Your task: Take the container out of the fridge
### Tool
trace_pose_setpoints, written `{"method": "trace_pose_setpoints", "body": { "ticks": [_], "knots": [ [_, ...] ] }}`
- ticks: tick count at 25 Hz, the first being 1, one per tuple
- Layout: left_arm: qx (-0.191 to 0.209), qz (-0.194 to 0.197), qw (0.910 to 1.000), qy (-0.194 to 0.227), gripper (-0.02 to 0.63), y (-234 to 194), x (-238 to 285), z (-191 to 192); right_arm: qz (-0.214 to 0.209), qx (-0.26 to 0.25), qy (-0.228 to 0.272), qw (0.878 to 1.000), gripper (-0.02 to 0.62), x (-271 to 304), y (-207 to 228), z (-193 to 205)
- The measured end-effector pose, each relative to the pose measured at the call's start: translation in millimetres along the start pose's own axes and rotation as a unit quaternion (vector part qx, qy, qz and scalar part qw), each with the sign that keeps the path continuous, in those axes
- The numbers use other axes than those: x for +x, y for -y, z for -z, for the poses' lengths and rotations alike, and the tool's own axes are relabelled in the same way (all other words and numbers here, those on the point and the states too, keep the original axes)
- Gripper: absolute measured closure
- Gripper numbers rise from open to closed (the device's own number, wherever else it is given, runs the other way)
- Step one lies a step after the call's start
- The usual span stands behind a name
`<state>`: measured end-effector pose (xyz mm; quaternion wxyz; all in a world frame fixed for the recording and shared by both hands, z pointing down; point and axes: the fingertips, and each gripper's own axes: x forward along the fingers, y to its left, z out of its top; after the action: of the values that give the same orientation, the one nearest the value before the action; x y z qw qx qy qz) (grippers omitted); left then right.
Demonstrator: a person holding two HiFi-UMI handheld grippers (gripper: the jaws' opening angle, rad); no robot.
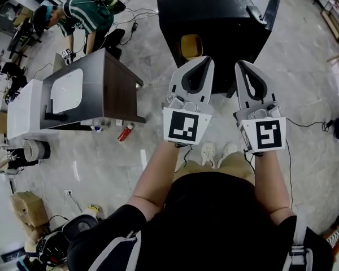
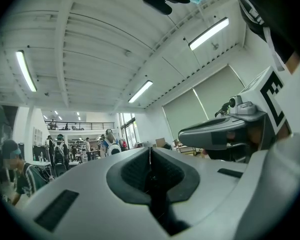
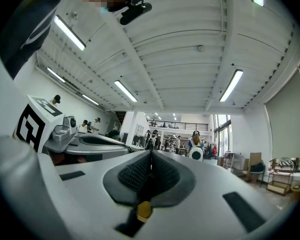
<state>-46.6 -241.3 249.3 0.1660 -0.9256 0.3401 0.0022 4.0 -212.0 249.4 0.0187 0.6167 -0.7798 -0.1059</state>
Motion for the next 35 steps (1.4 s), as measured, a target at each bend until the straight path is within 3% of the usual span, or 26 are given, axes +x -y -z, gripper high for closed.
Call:
{"method": "trace_pose_setpoints", "body": {
  "ticks": [8, 21, 27, 35],
  "knots": [
    [0.000, -0.021, 0.9997, -0.013, 0.581, -19.2, 4.4, 11.7, -0.019, 0.018, 0.021, 0.999, 0.561, 22.4, -8.0, -7.8],
    [0.021, -0.050, 0.9962, -0.067, 0.581, -37.4, 54.2, 51.7, -0.082, 0.020, 0.004, 0.996, 0.561, 73.7, 22.7, 34.6],
    [0.006, -0.056, 0.9912, -0.120, 0.581, -38.6, 90.9, 86.4, -0.100, 0.049, 0.004, 0.994, 0.561, 105.8, 49.7, 55.7],
    [0.047, -0.040, 0.9756, -0.210, 0.580, -31.0, 128.0, 144.1, -0.136, 0.048, -0.018, 0.989, 0.561, 135.2, 77.5, 97.2]
  ]
}}
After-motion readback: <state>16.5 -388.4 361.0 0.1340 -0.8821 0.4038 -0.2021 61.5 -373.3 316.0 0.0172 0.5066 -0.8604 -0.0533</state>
